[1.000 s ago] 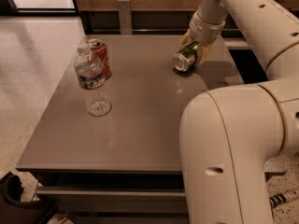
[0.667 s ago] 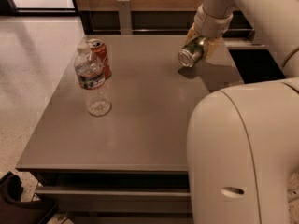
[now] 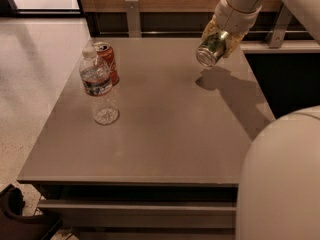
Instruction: Place green can upright
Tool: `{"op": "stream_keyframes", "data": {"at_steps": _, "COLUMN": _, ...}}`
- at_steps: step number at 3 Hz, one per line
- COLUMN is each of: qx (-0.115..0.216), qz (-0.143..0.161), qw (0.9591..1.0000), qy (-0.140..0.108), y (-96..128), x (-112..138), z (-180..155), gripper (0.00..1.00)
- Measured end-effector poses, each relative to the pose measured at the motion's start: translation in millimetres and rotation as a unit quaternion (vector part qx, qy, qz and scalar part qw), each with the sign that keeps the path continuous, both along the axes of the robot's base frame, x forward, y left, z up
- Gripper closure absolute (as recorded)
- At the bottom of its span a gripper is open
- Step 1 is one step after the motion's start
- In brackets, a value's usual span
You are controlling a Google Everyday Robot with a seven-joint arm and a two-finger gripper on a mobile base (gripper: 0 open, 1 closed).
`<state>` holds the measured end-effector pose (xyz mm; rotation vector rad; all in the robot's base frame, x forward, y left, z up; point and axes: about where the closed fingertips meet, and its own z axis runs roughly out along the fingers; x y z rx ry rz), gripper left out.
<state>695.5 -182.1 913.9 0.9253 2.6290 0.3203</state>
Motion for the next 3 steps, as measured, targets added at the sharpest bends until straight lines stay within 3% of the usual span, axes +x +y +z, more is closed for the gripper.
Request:
{"op": "stream_keyframes", "data": {"at_steps": 1, "qx": -0.025, "qz": 0.089, "qw": 0.9928, "qy": -0.076, "y": 3.2, "x": -7.7, "z": 31.2, "gripper": 1.00}}
{"op": "stream_keyframes", "data": {"at_steps": 2, "qx": -0.048, "qz": 0.162, "qw": 0.9767, "qy": -0.132, "y": 6.7, "x": -9.2, "z": 48.8, "gripper": 1.00}}
{"op": "stream_keyframes", "data": {"at_steps": 3, "qx": -0.064, "qz": 0.227, "qw": 0.9558, "qy": -0.175, "y": 10.0, "x": -3.1, "z": 56.9, "gripper": 1.00}}
